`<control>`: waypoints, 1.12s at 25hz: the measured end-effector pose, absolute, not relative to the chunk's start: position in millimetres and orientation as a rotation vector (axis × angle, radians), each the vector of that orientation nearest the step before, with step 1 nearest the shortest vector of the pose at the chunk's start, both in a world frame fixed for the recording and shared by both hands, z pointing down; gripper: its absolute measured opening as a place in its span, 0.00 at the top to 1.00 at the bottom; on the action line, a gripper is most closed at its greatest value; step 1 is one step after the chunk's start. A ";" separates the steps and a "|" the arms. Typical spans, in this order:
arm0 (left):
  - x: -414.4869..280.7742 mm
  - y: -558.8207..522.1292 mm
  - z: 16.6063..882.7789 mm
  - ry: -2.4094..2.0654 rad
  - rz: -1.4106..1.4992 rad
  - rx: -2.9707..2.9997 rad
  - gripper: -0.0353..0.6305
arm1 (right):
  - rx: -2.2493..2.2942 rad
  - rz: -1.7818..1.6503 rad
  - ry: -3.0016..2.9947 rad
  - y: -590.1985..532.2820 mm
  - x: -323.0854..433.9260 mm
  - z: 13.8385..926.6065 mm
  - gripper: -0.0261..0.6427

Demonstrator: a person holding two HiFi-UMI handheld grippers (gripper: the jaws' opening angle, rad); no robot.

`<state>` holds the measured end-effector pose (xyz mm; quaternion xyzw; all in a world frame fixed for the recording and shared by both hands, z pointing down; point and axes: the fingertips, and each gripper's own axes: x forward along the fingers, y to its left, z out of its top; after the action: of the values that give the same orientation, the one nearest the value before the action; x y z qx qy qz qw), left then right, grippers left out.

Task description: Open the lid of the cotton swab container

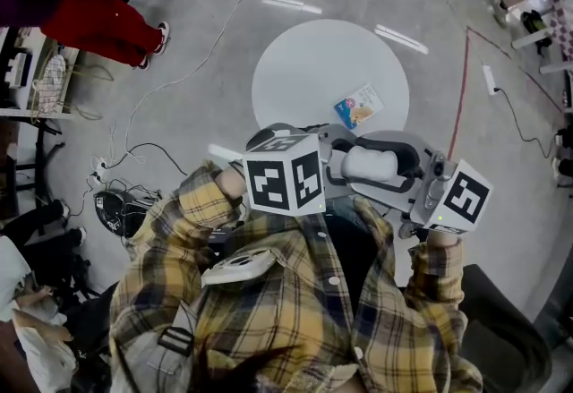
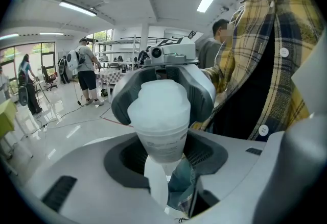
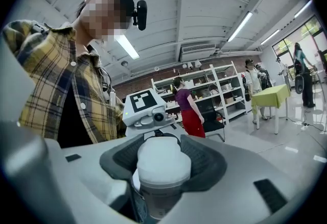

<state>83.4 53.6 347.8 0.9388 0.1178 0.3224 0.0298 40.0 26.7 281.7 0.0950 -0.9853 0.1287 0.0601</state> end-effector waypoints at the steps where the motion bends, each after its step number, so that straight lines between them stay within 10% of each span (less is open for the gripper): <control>1: 83.6 53.7 347.4 0.365 0.992 2.893 0.62 | 0.283 0.397 -2.979 26.6 39.9 281.6 0.62; 28: 88.2 60.1 355.4 0.390 1.033 2.872 0.63 | 0.051 0.647 -2.889 32.0 43.0 291.2 0.62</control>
<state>88.2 60.1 355.4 0.9329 0.1268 0.3357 0.0322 43.0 32.0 291.2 0.0171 -0.9717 0.2177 0.0900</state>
